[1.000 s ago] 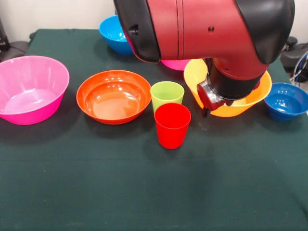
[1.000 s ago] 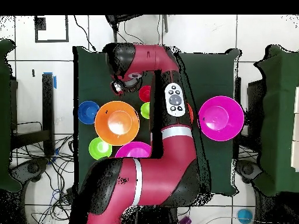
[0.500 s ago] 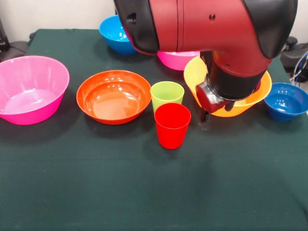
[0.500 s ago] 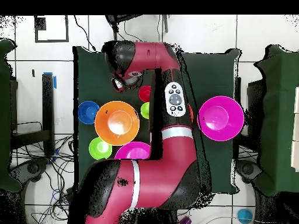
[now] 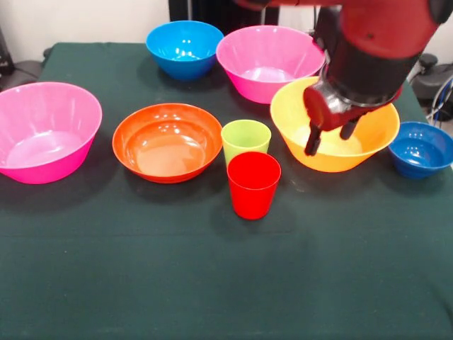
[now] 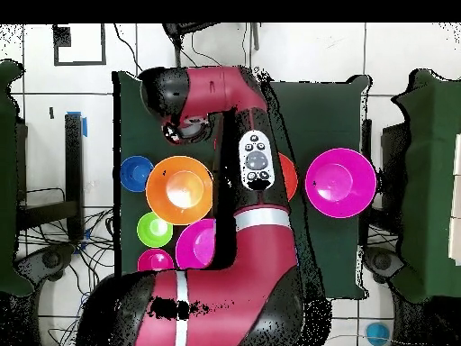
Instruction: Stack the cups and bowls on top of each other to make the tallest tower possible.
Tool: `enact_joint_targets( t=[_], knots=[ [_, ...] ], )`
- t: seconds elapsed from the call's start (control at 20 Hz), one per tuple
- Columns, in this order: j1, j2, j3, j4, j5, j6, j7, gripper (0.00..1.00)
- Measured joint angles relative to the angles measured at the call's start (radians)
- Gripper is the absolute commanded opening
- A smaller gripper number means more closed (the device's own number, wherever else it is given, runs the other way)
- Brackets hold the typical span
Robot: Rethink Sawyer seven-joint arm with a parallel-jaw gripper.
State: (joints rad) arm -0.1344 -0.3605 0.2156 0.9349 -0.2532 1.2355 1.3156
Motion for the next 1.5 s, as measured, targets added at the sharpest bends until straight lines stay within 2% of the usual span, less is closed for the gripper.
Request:
enact_joint_targets(
  t=[0.35, 0.75, 1.2, 1.5],
  knots=[
    [0.033, -0.048, -0.023, 0.076, 0.012, -0.088, 0.000, 1.00],
    [0.052, -0.050, -0.042, 0.155, 0.017, -0.137, 0.005, 1.00],
    [0.089, -0.097, -0.078, 0.324, 0.025, -0.254, 0.089, 1.00],
    [0.103, -0.130, -0.086, 0.401, 0.044, -0.276, 0.146, 1.00]
  ],
)
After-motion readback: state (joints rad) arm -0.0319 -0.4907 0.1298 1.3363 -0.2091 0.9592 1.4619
